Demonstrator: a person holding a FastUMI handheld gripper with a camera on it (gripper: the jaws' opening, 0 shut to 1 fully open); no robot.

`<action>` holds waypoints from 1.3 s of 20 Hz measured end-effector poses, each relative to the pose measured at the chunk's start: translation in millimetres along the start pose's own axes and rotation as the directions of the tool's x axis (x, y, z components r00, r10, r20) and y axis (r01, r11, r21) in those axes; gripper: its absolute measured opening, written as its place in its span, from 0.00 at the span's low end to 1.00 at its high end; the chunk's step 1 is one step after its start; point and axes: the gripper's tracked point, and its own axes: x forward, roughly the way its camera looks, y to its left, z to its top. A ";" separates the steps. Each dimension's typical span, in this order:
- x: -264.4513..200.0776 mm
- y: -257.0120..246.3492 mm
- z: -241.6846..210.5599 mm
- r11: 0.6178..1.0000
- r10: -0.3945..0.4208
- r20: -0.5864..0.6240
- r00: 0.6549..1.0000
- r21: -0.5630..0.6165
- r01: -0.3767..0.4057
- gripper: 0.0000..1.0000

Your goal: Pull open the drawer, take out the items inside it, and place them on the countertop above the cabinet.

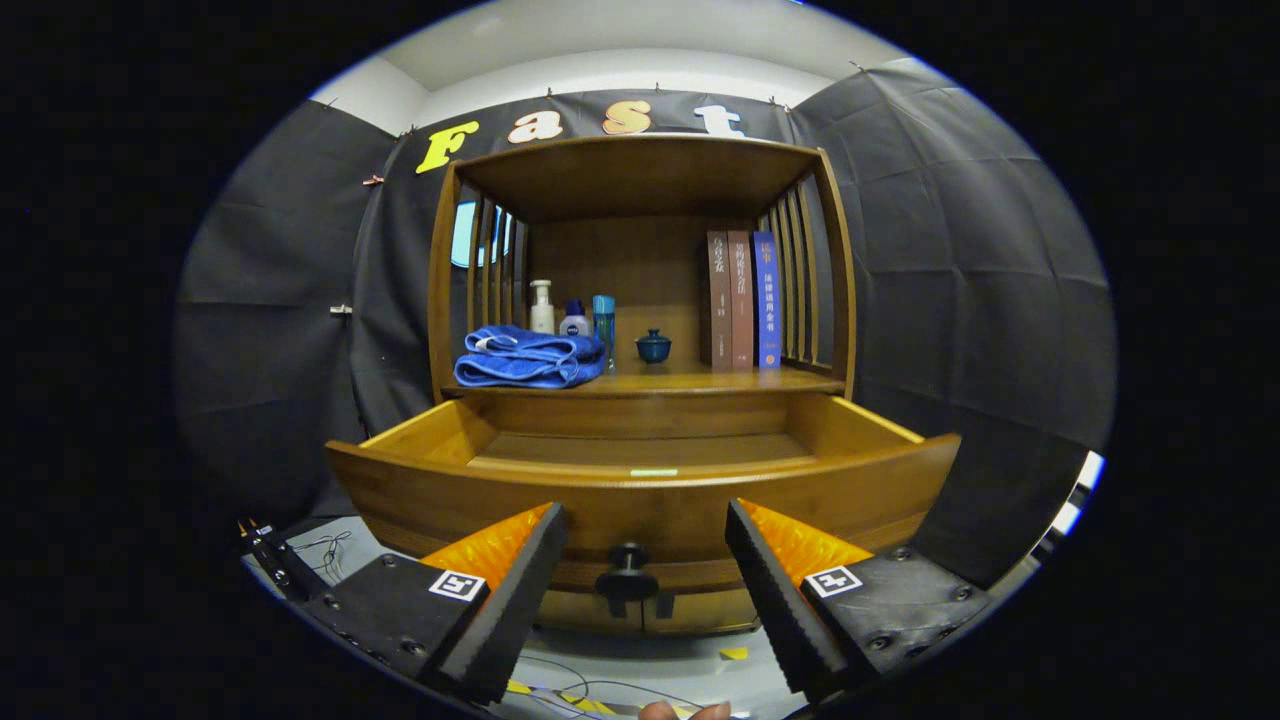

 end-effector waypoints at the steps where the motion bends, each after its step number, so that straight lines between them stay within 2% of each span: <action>1: 2.9 -1.6 11.3 1.000 -0.001 0.004 1.000 -0.012 0.001 1.00; 4: 16.2 -1.5 35.1 1.000 0.018 -0.044 0.999 -0.021 -0.019 1.00; 9: 62.7 -3.3 61.2 0.997 0.062 -0.192 0.979 0.050 -0.054 1.00; 13: 111.0 -5.9 50.1 0.997 0.078 -0.389 0.918 0.042 -0.067 1.00; 15: 135.2 -5.1 28.8 0.996 0.085 -0.500 0.862 0.015 -0.089 0.99; 18: 157.2 0.7 -6.0 0.993 0.100 -0.665 0.740 0.019 -0.117 1.00; 21: 169.3 1.6 -41.1 0.994 0.073 -0.777 0.625 0.004 -0.111 1.00; 24: 177.2 1.0 -65.0 0.995 0.049 -0.843 0.536 -0.004 -0.096 1.00; 26: 180.7 -0.2 -76.5 0.996 0.036 -0.870 0.492 -0.007 -0.085 1.00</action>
